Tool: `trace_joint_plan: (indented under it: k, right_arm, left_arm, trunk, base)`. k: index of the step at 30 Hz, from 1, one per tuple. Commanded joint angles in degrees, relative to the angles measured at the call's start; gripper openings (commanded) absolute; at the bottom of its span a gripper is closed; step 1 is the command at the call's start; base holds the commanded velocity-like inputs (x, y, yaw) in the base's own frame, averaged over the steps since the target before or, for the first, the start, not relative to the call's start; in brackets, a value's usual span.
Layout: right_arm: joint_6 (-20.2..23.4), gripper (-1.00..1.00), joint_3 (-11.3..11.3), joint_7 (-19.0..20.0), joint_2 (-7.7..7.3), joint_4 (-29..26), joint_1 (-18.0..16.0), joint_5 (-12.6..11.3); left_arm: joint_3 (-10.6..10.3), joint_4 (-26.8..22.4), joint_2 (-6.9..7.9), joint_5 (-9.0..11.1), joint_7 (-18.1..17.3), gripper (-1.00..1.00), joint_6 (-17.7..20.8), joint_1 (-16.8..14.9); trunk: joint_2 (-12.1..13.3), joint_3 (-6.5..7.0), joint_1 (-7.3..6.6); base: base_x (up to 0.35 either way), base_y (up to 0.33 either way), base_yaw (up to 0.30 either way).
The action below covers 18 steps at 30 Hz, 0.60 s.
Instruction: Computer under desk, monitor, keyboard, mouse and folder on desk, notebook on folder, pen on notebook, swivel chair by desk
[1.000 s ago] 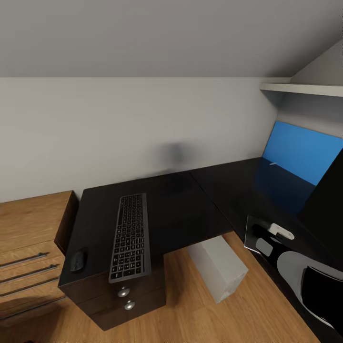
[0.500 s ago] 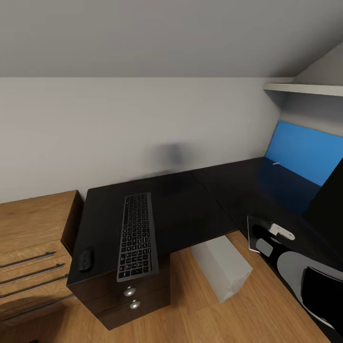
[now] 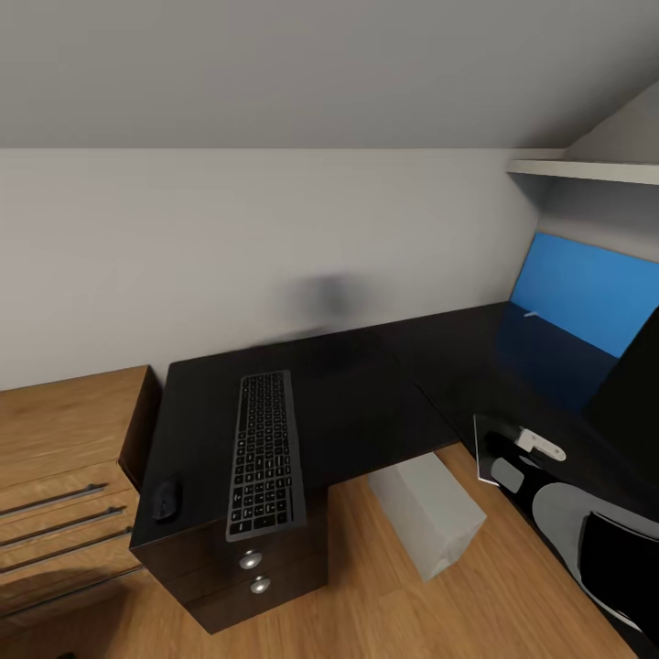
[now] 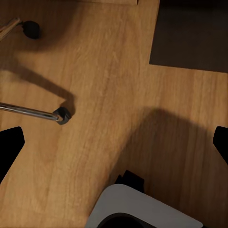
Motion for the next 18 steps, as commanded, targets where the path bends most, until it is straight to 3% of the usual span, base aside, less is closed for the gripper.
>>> trace_joint_plan:
  k: [1, 8, 18]
  right_arm:
    - [1.31, 1.00, -1.31, -0.10, 0.01, -0.09, 0.00, -1.49]
    - [1.31, 1.00, -1.28, -0.05, 0.01, -0.09, 0.00, -1.49]
    - [1.31, 1.00, -1.22, -0.04, 0.01, -0.09, 0.00, -1.49]
  left_arm:
    - [-0.13, -0.07, 0.03, 0.51, 0.14, 1.00, -0.21, 0.01]
    - [-0.13, -0.07, 0.03, 0.58, 0.14, 1.00, -0.21, 0.01]
    - [-0.13, -0.07, 0.03, 0.60, 0.14, 1.00, -0.21, 0.01]
  trunk:
    - [-0.02, -0.06, 0.00]
    - [-0.02, -0.06, 0.00]
    - [-0.02, -0.06, 0.00]
  base:
    - [-0.075, 0.000, 0.000]
    - [-0.204, 0.000, 0.000]
    - [-0.035, 0.000, 0.000]
